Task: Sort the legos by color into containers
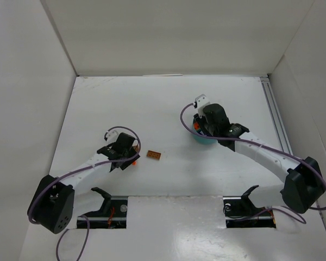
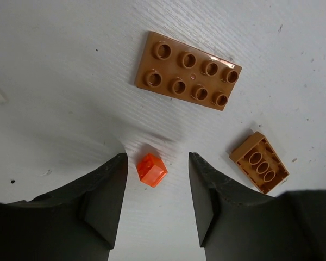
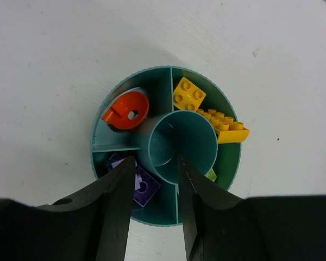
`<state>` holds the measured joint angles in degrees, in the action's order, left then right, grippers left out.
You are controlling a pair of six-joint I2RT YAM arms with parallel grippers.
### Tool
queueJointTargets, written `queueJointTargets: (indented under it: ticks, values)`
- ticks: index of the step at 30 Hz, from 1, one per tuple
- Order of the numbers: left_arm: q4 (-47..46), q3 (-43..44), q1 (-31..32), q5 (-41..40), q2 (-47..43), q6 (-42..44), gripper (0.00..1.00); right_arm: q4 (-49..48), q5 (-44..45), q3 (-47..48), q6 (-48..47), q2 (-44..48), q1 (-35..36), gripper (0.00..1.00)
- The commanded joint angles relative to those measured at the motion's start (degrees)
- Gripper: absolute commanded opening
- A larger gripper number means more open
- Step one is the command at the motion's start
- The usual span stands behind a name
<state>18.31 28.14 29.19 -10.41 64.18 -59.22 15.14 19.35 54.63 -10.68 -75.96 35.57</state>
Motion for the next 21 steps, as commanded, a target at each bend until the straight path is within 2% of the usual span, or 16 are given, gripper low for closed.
queueJointTargets:
  ticks: [1, 9, 11, 21]
  values:
    - [4.4, 0.9, 0.5, -2.6, 2.1, -0.4, 0.46, -0.5, 1.7, -0.5, 1.4, 2.7, -0.5, 0.42]
    - [6.3, 2.7, 3.9, -4.4, 5.2, -0.4, 0.43, -0.5, 2.8, -1.6, 1.4, 4.3, -1.6, 0.42]
    - [7.0, 3.3, 4.6, -4.4, 5.9, -0.4, 0.37, -0.5, 2.8, -1.6, 1.4, 4.9, -1.6, 0.42]
    - [8.8, 3.9, 6.2, -5.5, 7.2, -1.1, 0.22, 0.0, 3.9, -2.7, 2.0, 6.6, -2.6, 0.42]
